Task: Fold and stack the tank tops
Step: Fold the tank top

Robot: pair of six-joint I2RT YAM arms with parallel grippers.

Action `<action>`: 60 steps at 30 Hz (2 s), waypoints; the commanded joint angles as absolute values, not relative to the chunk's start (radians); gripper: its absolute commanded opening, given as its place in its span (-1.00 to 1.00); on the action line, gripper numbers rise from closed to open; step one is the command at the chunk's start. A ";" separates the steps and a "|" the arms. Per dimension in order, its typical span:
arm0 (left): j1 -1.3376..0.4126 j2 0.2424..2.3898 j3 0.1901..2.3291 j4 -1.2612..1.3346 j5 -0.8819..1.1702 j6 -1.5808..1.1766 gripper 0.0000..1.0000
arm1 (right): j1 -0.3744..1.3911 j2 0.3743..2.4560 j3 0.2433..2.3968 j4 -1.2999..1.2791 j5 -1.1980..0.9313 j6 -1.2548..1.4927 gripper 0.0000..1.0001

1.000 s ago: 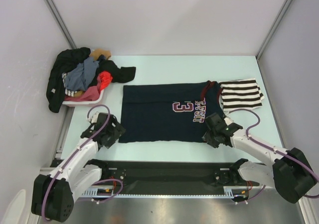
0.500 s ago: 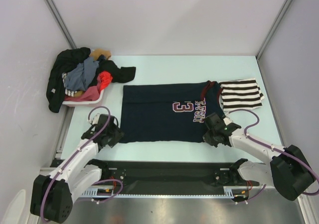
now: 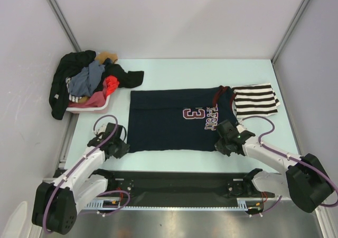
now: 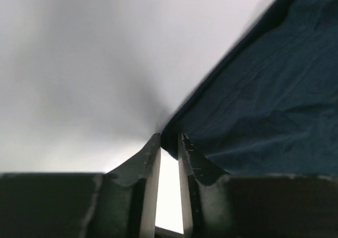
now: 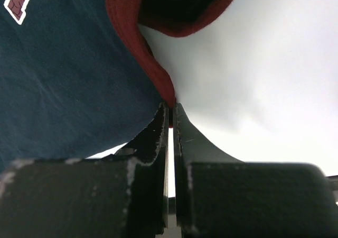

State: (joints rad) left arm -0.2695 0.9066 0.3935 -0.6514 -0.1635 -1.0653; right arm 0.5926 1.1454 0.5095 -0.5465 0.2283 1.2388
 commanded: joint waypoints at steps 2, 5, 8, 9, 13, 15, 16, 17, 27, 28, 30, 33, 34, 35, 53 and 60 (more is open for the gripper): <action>-0.287 0.948 0.383 -0.586 -0.129 -1.072 -0.64 | 0.595 1.166 0.509 -0.517 0.271 1.258 -1.00; -0.298 0.954 0.431 -0.640 -0.166 -1.060 -0.90 | 0.597 1.151 0.531 -0.563 0.294 1.250 -1.00; -0.301 0.916 0.466 -0.683 -0.187 -1.057 -0.91 | 0.598 1.108 0.563 -0.624 0.333 1.236 -1.00; -0.301 0.895 0.472 -0.689 -0.184 -1.063 -0.94 | 0.597 1.097 0.572 -0.638 0.342 1.232 -1.00; -0.299 0.885 0.492 -0.690 -0.140 -1.077 -1.00 | 0.597 1.048 0.623 -0.707 0.386 1.206 -1.00; -0.299 0.899 0.509 -0.684 -0.130 -1.077 -0.99 | 0.597 1.046 0.655 -0.722 0.399 1.195 -1.00; -0.299 0.907 0.515 -0.681 -0.132 -1.077 -0.99 | 0.594 1.045 0.664 -0.723 0.405 1.187 -1.00; -0.299 0.914 0.532 -0.680 -0.132 -1.077 -0.99 | 0.592 1.049 0.684 -0.724 0.403 1.168 -1.00; -0.296 1.012 0.660 -0.686 -0.163 -1.074 -0.99 | 0.448 1.152 0.799 -0.628 0.281 0.962 -1.00; -0.295 1.020 0.667 -0.678 -0.169 -1.074 -0.99 | 0.434 1.161 0.814 -0.606 0.255 0.945 -1.00; -0.275 1.048 0.695 -0.672 -0.170 -1.071 -1.00 | 0.396 1.186 0.834 -0.594 0.233 0.925 -1.00; -0.246 1.100 0.730 -0.654 -0.167 -1.060 -0.99 | 0.353 1.239 0.871 -0.569 0.199 0.879 -1.00; -0.238 1.114 0.739 -0.646 -0.161 -1.054 -0.99 | 0.344 1.270 0.883 -0.563 0.190 0.865 -1.00; -0.221 1.127 0.758 -0.644 -0.155 -1.048 -0.99 | 0.336 1.282 0.903 -0.561 0.186 0.858 -1.00; -0.132 1.460 1.032 -0.655 -0.187 -0.994 -0.99 | 0.270 1.580 1.106 -0.492 0.150 0.808 -1.00; -0.123 1.629 1.169 -0.690 -0.201 -0.953 -0.99 | 0.264 1.686 1.189 -0.509 0.170 0.807 -1.00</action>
State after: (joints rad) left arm -0.1352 1.5856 1.1042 -0.6701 -0.1650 -0.9928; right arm 0.2764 1.6638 1.1358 -0.5064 0.1349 0.8257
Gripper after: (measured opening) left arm 0.009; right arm 0.021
